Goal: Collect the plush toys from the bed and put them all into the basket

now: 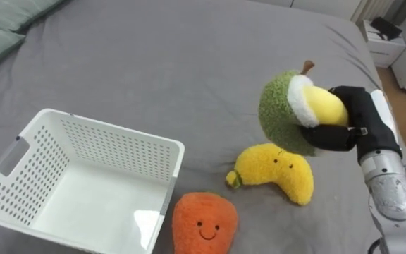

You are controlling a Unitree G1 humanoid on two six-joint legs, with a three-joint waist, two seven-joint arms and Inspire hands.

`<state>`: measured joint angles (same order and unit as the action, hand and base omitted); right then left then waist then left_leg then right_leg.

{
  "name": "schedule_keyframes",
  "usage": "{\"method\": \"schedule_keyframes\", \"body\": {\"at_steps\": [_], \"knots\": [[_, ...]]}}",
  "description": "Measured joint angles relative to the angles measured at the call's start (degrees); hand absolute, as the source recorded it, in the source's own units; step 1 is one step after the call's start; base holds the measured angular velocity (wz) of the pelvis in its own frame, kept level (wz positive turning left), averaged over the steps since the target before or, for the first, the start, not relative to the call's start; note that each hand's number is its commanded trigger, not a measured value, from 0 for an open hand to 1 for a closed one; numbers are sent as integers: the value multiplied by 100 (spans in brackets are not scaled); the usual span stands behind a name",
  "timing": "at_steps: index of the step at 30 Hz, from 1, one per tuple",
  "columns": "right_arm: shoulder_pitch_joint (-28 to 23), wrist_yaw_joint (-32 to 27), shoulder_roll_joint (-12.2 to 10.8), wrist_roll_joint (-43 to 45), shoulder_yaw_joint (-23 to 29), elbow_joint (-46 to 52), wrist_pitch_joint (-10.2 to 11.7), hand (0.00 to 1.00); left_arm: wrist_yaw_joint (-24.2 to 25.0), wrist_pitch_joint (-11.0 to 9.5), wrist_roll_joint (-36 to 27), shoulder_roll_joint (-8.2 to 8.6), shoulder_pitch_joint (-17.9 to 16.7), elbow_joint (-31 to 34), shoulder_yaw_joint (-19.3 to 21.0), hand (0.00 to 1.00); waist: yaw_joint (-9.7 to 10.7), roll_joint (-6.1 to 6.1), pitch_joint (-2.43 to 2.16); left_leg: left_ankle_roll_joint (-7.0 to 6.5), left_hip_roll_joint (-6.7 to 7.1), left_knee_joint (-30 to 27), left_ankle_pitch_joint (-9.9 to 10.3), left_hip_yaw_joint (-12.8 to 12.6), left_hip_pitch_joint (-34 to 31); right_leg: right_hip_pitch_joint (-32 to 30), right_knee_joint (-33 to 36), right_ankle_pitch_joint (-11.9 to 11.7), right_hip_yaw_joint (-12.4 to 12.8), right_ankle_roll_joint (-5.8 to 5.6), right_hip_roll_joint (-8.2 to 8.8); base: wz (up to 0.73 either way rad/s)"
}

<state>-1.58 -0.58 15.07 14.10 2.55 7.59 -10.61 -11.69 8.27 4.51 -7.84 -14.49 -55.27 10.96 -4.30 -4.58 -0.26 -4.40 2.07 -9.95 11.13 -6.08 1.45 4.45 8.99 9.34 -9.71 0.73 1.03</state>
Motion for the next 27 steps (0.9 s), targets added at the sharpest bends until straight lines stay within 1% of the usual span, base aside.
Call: {"method": "schedule_keyframes", "body": {"at_steps": [4, 7, 10, 12, 16, 17, 19, 21, 23, 25, 27], "knots": [[169, 152, 1, 3, -104, 43, 0, 100, 1, -15, 0, -1, 16, -19, 1, 0, -61, 19, 22, -1, 7, -2, 0, 32, -4, 8, 3, 0, -19, 0, 3, 4], [285, 231, 2, 75, -180, 252, -10, 100, -16, -37, 1, -4, 30, -117, 3, 0, -79, 25, 45, -8, 36, -1, -19, 138, -35, 6, -2, 1, -82, -2, 22, 13], [453, 274, 1, 202, -424, 355, -20, 100, -31, -27, 0, -17, 28, -265, -2, 0, -106, 5, 59, -19, 48, -4, -34, 160, -64, 8, -15, 3, -162, -4, 39, 9], [495, 312, 0, 201, -579, 414, -27, 100, -24, -24, 0, -20, 30, -283, -3, 0, -205, -27, 73, -25, 55, -38, -33, 178, -99, -2, -15, 3, -206, -7, 52, 9], [499, 337, -14, 224, -758, 426, -84, 100, -5, 4, -1, -27, 66, -283, -2, 0, -294, -56, 58, -46, 86, -90, -40, 320, -150, 19, -15, -5, -335, -21, 80, 18], [504, 337, -21, 302, -824, 426, -94, 100, 2, 13, -1, -29, 117, -283, 1, 0, -364, -59, 55, -54, 92, -91, -47, 328, -156, 20, -14, -6, -364, -24, 87, 15], [519, 322, -53, 468, -931, 426, -138, 100, 14, 15, -1, -47, 146, -283, -18, 0, -447, -51, 61, -61, 104, -124, -52, 395, -195, 21, -7, -8, -438, -29, 102, 17], [526, 318, -75, 610, -1138, 426, -163, 100, 15, 13, 2, -59, 185, -262, -119, 0, -521, -40, 69, -68, 132, -184, -49, 493, -243, 18, 24, -2, -504, -42, 122, 20], [571, 322, -98, 626, -1264, 426, -199, 100, 19, 4, 8, -55, 249, -249, -235, 0, -564, -19, 82, -84, 152, -230, -46, 559, -304, -22, 89, 9, -584, -61, 148, 22], [663, 329, -168, 627, -1323, 426, -200, 100, 53, -7, 16, -49, 299, -236, -267, 0, -588, -14, 86, -105, 183, -297, -53, 618, -388, -56, 105, 18, -640, -75, 174, 21], [792, 329, -187, 641, -1462, 426, -204, 100, 101, -7, 9, -54, 380, -239, -270, 0, -705, 9, 99, -130, 198, -333, -49, 649, -385, -69, 196, 25, -673, -92, 197, 8]]}}
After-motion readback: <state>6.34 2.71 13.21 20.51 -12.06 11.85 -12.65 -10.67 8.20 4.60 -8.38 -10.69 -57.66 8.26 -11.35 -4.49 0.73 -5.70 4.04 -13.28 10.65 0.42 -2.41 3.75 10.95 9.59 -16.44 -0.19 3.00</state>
